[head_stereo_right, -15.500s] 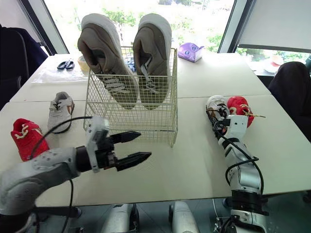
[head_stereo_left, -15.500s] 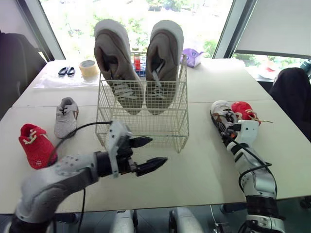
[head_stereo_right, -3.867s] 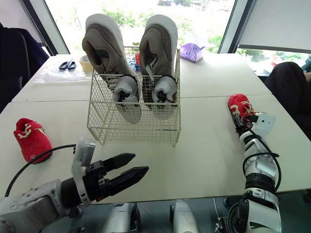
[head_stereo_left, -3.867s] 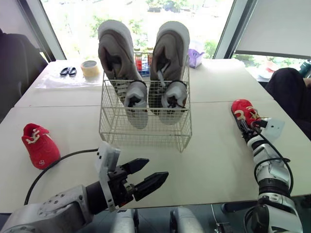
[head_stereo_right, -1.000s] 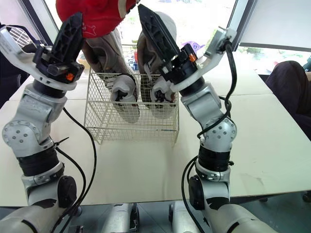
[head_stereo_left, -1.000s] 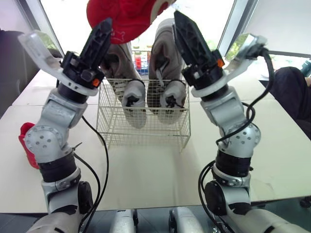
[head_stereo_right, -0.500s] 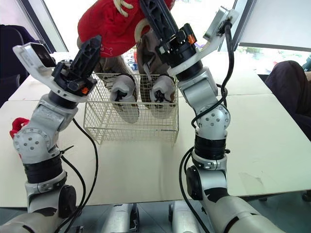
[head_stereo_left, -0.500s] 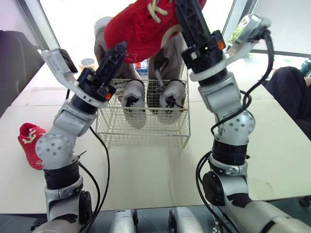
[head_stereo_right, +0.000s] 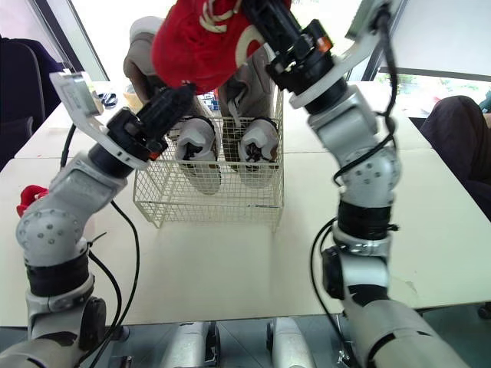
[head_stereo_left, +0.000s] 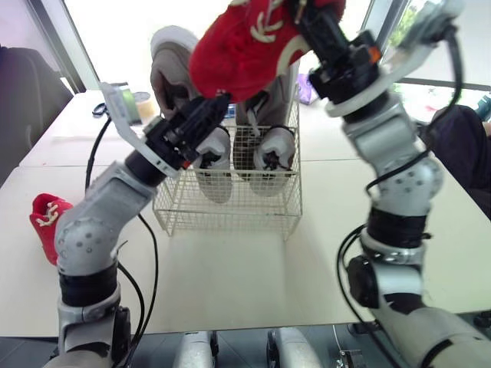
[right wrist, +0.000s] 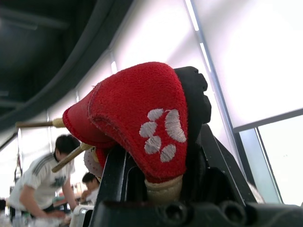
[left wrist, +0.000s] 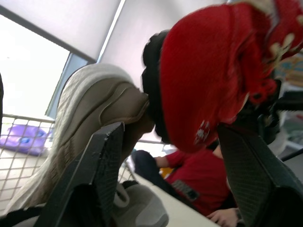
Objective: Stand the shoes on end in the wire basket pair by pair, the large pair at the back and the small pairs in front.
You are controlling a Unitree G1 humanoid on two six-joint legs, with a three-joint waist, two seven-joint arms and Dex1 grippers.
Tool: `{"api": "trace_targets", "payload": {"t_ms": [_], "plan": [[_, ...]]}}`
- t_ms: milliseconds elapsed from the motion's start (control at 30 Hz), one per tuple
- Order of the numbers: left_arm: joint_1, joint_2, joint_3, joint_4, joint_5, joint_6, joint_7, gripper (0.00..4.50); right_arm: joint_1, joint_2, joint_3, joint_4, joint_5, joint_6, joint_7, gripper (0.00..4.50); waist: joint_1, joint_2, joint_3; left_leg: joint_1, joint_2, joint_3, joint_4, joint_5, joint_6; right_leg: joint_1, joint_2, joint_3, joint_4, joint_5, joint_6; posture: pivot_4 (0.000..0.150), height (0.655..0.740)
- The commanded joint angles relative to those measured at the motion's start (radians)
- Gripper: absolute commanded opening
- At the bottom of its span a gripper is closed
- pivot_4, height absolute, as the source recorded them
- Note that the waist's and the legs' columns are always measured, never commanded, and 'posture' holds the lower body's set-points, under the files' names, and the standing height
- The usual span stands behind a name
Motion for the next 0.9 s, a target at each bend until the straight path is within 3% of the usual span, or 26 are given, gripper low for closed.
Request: {"api": "trace_targets", "payload": {"t_ms": [33,167,267,433,633,900], "plan": [[0.041,-0.004,0.021,-0.112,-0.058,-0.01,0.13,3.03,-0.016,-0.112,-0.03,0.005,0.018,0.058,0.122,0.59,0.0,0.0,0.0,0.0,0.0,0.0,0.0,0.0,0.0,0.0,0.0,0.0,0.0,0.0,0.0,0.15,0.6552],[0.176,0.021,0.027,-0.248,-0.123,-0.016,0.27,3.03,0.023,-0.348,-0.01,0.02,0.001,0.199,0.308,0.59,0.0,0.0,0.0,0.001,0.0,0.0,-0.001,0.0,0.001,0.0,0.0,0.001,0.0,0.0,0.0,0.15,0.6552],[0.248,0.075,0.033,-0.284,-0.108,-0.013,0.319,3.03,0.047,-0.419,0.034,0.016,-0.038,0.228,0.4,0.59,-0.001,0.0,0.0,0.002,0.0,0.0,-0.001,-0.001,0.002,0.001,0.0,0.001,-0.001,-0.001,-0.002,0.15,0.6552],[0.353,0.191,0.094,-0.315,-0.106,-0.013,0.327,3.03,0.098,-0.432,0.091,0.011,-0.124,0.205,0.484,0.59,-0.002,0.0,0.0,0.006,0.0,0.0,-0.001,-0.001,0.002,0.003,0.001,0.002,-0.001,-0.002,-0.005,0.15,0.6552],[0.576,0.324,0.176,-0.368,-0.223,-0.004,0.275,3.03,0.142,-0.395,0.113,0.022,-0.208,0.152,0.522,0.59,0.003,0.0,0.001,0.005,0.0,0.002,-0.002,-0.001,0.002,0.002,0.0,0.003,-0.002,-0.003,-0.005,0.15,0.6552],[0.721,0.361,0.115,-0.443,-0.26,-0.015,0.095,3.03,0.204,-0.379,0.157,0.058,-0.342,0.056,0.587,0.59,0.003,0.0,0.001,0.006,-0.001,0.003,-0.002,-0.001,0.001,0.003,-0.002,0.002,-0.004,-0.004,-0.007,0.15,0.6552]]}}
